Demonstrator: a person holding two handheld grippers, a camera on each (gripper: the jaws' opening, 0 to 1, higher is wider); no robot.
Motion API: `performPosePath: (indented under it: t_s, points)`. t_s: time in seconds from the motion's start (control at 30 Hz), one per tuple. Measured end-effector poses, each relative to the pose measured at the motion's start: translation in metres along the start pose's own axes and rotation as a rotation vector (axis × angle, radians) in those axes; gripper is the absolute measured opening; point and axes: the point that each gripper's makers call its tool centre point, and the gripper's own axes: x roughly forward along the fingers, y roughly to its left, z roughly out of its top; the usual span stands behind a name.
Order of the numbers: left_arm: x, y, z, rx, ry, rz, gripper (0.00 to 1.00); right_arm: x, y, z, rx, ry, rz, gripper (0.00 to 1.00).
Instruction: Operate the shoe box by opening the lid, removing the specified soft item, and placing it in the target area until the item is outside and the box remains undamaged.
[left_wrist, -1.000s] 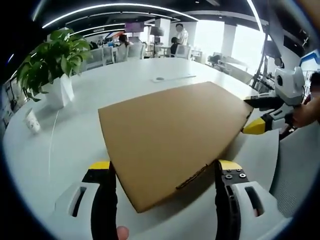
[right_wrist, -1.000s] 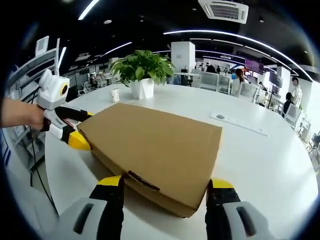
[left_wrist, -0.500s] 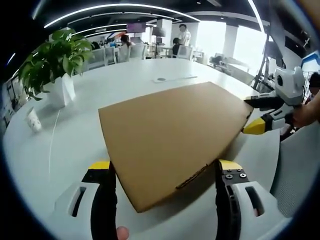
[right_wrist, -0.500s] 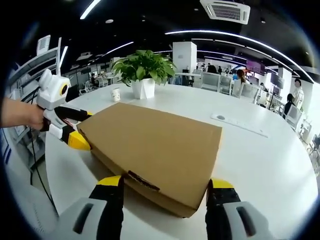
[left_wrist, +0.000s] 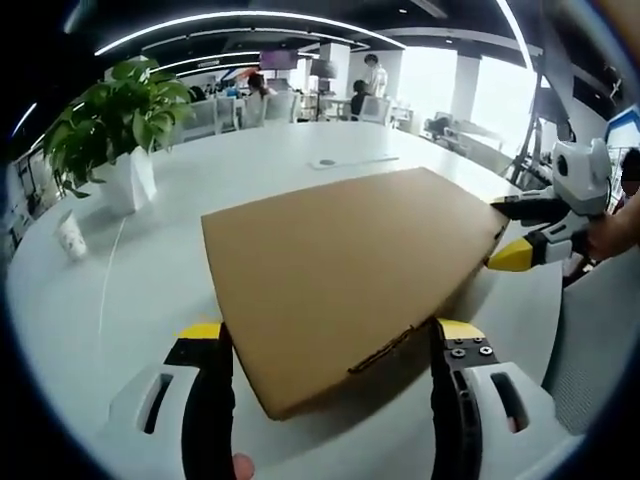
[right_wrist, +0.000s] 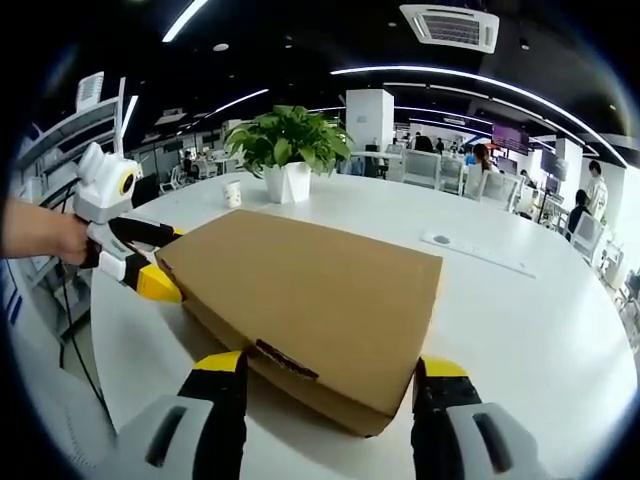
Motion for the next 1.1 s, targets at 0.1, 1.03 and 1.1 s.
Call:
performPosePath:
  t_s: [0.1,1.03,1.1]
  points:
    - [-0.0006,-0.001,0.0003,-0.002,0.0,0.0,0.8,-0.0007,0.0002,0.0004,-0.002,-0.001,0.001,0.64]
    - [-0.0076,-0.0053,0.0085,-0.021,-0.024,0.002,0.82,-0.0091,0.0,0.0058,-0.044,0.002,0.006,0.62]
    - [-0.008,-0.0053,0.0086,-0.023,-0.027,0.003,0.82,-0.0099,0.0002,0.0062,-0.043,-0.003,0.003,0.62]
